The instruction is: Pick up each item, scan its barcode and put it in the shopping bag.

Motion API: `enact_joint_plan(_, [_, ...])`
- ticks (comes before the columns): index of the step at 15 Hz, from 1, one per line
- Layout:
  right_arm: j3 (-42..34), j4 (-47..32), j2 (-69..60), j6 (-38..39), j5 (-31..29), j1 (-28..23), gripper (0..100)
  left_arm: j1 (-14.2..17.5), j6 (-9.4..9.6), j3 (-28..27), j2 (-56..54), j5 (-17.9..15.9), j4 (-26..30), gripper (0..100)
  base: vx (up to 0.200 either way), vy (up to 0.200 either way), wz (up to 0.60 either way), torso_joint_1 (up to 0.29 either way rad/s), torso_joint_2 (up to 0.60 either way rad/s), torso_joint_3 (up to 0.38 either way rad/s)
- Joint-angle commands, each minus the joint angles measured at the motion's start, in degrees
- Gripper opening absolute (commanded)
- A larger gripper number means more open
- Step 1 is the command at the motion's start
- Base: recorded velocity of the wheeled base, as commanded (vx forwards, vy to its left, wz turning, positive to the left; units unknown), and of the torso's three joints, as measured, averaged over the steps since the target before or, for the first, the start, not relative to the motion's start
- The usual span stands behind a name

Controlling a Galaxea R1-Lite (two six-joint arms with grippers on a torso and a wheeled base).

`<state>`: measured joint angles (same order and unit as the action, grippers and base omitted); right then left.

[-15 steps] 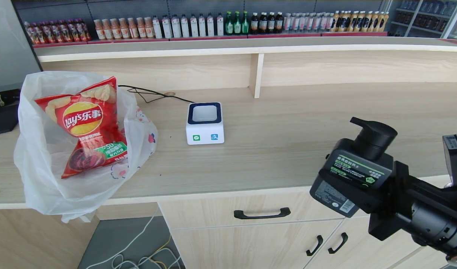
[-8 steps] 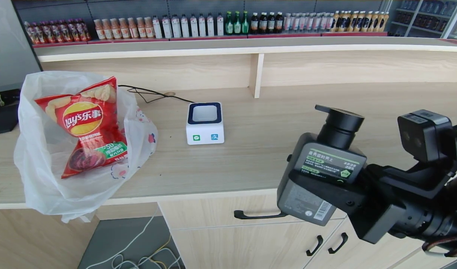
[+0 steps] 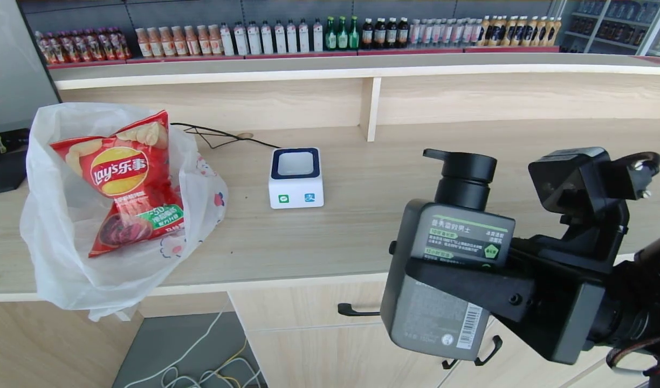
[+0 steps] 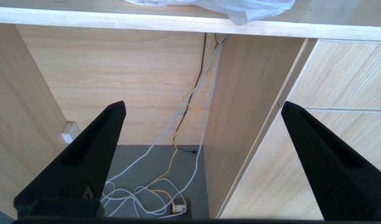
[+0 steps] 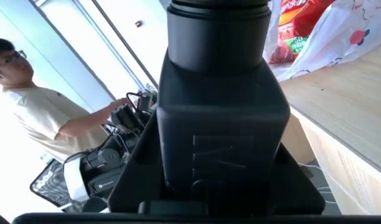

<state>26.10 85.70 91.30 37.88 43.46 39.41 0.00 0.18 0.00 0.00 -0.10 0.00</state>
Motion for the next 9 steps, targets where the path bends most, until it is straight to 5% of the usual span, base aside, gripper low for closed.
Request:
enact_joint_plan(1, [0.8, 0.0, 0.7, 0.1, 0.0, 1.2, 0, 0.0, -0.01, 0.0, 0.0, 0.0, 0.0, 100, 0.0, 0.0, 0.0, 0.0, 0.0, 0.0])
enact_joint_plan(9, [1.8, -0.1, 1.5, 3.1, 0.0, 2.7, 0, 0.0, -0.01, 0.0, 0.0, 0.0, 0.0, 100, 0.0, 0.0, 0.0, 0.0, 0.0, 0.0])
